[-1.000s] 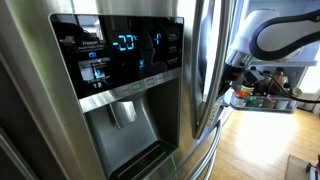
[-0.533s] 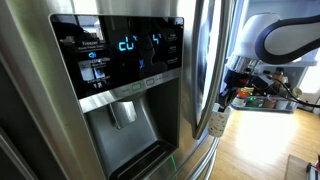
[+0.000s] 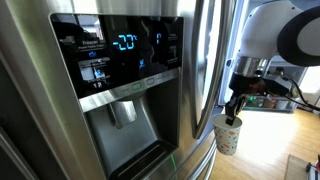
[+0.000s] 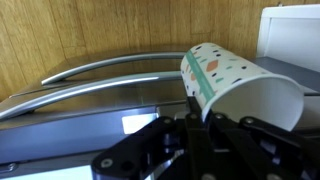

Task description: Put the cup on the water dispenser

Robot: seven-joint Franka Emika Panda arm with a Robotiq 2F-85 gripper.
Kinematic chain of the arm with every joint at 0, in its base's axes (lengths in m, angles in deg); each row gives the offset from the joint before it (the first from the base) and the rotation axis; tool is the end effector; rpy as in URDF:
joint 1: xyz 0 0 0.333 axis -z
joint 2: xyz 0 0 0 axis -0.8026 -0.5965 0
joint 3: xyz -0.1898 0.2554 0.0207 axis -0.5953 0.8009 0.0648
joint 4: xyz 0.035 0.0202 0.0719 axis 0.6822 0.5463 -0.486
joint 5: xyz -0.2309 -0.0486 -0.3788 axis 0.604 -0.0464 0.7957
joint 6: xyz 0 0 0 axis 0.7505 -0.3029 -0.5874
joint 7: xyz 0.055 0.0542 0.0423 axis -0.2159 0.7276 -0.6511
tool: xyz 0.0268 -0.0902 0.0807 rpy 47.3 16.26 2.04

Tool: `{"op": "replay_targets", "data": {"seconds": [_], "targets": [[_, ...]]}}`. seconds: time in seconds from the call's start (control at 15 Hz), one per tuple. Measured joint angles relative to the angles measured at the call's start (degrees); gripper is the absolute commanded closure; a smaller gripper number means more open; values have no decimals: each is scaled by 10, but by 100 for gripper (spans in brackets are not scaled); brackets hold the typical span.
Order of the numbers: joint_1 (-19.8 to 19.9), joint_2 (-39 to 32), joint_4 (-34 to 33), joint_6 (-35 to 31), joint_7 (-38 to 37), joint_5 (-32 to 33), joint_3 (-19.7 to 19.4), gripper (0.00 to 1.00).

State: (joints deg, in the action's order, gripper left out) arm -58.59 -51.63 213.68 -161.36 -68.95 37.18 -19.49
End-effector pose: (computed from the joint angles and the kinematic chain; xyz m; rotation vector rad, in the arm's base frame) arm 0.4102 0.1268 0.4571 -3.0011 -0.0077 -0.0942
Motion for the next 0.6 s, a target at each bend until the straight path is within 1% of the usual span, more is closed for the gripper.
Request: {"op": "replay_targets", "data": {"seconds": [0.33,0.6], "targets": [[-16,-12,-34,-8,-55,0,40,99],[-16,-15,-38,-8,-93,0,47,99]]}}
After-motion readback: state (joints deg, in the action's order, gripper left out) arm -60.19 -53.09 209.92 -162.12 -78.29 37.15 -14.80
